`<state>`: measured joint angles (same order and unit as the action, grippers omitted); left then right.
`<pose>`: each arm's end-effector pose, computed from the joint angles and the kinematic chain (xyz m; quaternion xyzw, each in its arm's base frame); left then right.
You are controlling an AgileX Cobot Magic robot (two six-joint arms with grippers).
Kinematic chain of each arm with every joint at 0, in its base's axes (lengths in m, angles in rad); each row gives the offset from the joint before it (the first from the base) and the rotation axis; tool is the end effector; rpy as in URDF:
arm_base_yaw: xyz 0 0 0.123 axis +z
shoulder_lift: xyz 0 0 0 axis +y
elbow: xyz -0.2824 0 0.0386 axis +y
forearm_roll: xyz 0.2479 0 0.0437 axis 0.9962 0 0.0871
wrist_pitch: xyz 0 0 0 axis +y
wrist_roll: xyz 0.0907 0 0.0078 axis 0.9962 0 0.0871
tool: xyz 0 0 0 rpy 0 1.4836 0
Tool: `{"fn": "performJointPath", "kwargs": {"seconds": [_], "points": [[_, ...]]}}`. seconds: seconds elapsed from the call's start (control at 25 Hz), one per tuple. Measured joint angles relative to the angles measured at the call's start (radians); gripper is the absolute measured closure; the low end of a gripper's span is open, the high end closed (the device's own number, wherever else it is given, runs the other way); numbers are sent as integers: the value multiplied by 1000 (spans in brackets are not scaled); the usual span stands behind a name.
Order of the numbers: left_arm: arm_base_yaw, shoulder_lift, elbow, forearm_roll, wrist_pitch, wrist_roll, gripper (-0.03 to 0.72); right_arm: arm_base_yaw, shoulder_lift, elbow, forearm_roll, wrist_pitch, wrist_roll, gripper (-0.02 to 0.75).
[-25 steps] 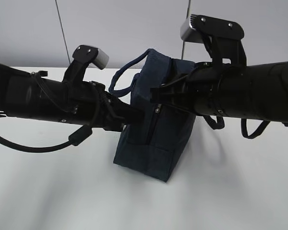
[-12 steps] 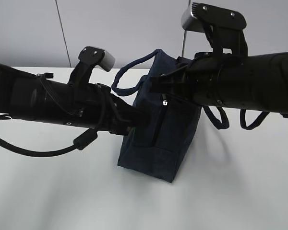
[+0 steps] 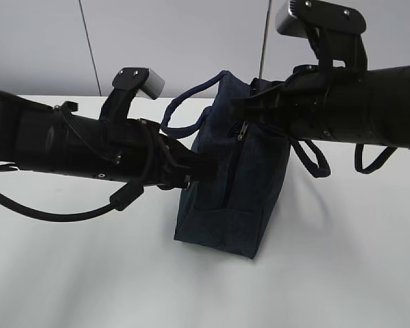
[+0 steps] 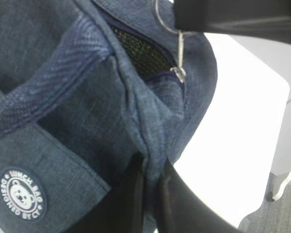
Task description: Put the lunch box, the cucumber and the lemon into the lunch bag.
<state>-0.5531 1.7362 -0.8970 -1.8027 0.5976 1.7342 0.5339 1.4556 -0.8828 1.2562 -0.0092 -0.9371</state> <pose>0.2679 -0.2241 0.1972 0.3146 0.7976 -0.3855 0.3409 0.2745 0.1615 0.2680 -0.0895 0.8509 0.2107 0.4728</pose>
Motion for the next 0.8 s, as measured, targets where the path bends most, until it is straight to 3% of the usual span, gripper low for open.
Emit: {"fn": "performJointPath", "kwargs": {"seconds": [0.2,0.6,0.8], "points": [[-2,0,0,-4,11,-26,692,-48,0,-2,0,54,-12,738],[-2,0,-2,-13,15,-61,692,-52,21,-100,-6,102,-65,738],[-2,0,63,-22,20,-63,693,-52,64,-131,-8,103,-66,738]]}}
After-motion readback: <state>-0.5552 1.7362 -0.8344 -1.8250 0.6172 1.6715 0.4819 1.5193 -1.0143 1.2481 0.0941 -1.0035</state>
